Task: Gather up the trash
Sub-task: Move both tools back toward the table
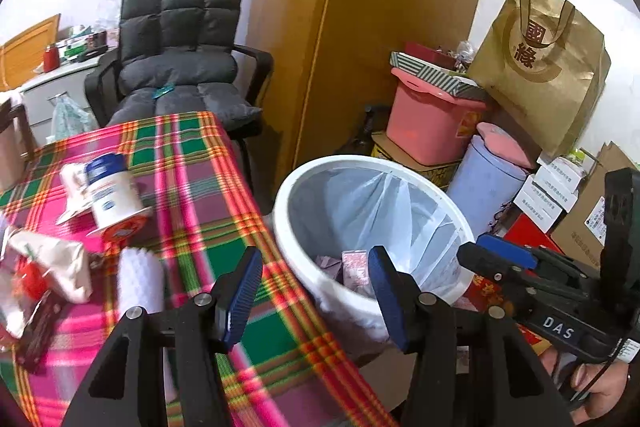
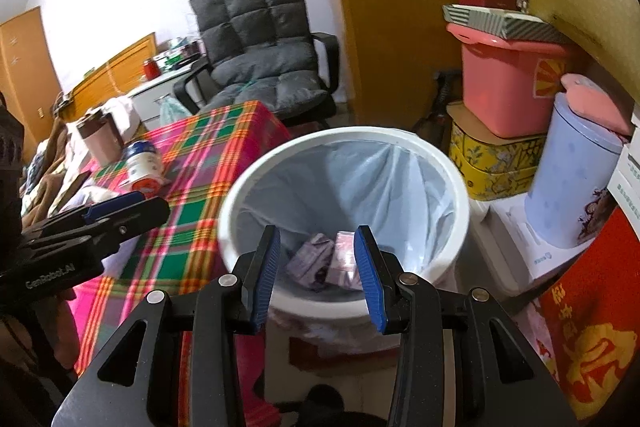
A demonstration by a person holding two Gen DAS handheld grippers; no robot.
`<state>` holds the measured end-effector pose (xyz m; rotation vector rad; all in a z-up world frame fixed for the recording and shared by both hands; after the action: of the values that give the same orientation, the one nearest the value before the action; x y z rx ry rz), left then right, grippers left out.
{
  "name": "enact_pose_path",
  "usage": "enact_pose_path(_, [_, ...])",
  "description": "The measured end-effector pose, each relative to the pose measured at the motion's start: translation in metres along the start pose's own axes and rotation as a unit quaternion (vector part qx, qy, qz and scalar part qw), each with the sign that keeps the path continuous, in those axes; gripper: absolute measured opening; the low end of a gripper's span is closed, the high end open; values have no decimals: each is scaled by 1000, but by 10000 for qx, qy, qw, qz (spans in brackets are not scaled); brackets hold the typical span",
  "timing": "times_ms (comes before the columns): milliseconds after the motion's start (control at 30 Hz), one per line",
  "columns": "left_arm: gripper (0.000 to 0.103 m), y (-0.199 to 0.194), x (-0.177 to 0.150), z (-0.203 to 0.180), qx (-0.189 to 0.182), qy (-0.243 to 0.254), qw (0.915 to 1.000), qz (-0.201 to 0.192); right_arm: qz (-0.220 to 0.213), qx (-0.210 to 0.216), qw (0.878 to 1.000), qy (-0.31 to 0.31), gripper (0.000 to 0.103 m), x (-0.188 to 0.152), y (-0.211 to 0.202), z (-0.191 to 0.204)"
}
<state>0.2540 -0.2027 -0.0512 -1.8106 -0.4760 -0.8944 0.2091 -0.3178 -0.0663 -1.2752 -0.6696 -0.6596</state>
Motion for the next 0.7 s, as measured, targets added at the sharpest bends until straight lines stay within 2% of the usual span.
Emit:
enact_pose_path(333, [55, -47, -26, 36, 450, -235, 9986, -158, 181, 464, 9982, -334, 41, -16, -11, 47])
enact_pose_path(700, [55, -88, -54, 82, 907, -523, 9943, -222, 226, 733, 9950, -638, 41, -23, -15, 91])
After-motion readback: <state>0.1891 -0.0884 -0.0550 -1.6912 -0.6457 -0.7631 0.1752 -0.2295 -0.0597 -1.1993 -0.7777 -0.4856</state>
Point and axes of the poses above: each gripper's, at about its wrist camera, not at the fingertips, and y roughly the way its jaws point, z to its left, x to its top, the point moved 10 cm from there along y, roughly the way its jaws point
